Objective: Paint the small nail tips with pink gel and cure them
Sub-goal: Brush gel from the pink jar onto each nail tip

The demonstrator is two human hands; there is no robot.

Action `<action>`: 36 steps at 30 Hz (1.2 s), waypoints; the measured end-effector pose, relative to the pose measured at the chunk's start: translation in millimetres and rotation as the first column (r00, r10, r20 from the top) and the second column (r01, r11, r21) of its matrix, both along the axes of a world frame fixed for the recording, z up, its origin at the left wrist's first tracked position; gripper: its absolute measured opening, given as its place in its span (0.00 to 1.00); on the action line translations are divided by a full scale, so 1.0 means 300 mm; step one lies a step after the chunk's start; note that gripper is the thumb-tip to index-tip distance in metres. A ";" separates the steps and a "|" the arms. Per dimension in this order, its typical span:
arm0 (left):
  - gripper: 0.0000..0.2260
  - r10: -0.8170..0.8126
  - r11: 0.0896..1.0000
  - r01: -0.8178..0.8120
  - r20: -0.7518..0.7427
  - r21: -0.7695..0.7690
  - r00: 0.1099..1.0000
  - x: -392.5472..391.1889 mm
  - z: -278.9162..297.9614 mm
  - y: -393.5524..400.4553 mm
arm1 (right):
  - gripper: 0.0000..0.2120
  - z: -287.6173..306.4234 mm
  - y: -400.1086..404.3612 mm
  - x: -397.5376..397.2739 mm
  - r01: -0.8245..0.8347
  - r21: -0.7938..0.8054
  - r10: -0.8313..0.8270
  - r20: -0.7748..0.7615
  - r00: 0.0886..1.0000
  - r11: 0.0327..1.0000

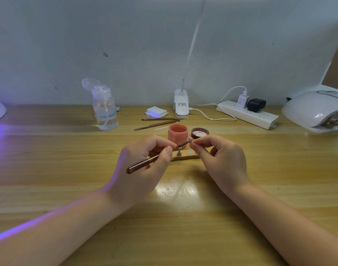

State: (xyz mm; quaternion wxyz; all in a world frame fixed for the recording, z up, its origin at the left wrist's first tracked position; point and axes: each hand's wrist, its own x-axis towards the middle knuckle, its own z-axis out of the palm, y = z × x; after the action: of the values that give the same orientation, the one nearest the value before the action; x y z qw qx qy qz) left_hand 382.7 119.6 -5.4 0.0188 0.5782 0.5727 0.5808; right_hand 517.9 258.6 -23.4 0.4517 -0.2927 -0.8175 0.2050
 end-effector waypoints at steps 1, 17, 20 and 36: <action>0.05 -0.007 1.000 0.007 0.001 0.008 1.000 0.000 0.000 -0.003 | 0.04 0.000 -0.001 0.000 -0.001 0.002 0.001 0.000 1.000 1.000; 0.07 -0.059 0.996 0.053 0.100 0.066 0.993 0.000 0.007 -0.006 | 0.04 0.000 0.000 -0.001 -0.057 -0.086 0.050 -0.078 0.996 0.995; 0.07 -0.047 0.998 0.048 -0.036 0.037 0.998 -0.007 0.003 -0.004 | 0.05 0.000 -0.004 0.000 -0.052 -0.092 0.041 -0.113 0.993 0.994; 0.07 0.046 0.999 -0.045 0.106 -0.013 0.993 -0.023 0.067 0.022 | 0.03 -0.008 0.005 -0.008 -0.045 -0.047 0.039 -0.121 0.992 0.998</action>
State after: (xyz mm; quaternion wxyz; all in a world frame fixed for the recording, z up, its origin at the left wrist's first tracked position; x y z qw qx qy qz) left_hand 375.7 126.3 14.8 0.0390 0.5334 0.5868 0.6079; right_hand 515.4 260.0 -25.7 0.4882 -0.2738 -0.7895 0.2520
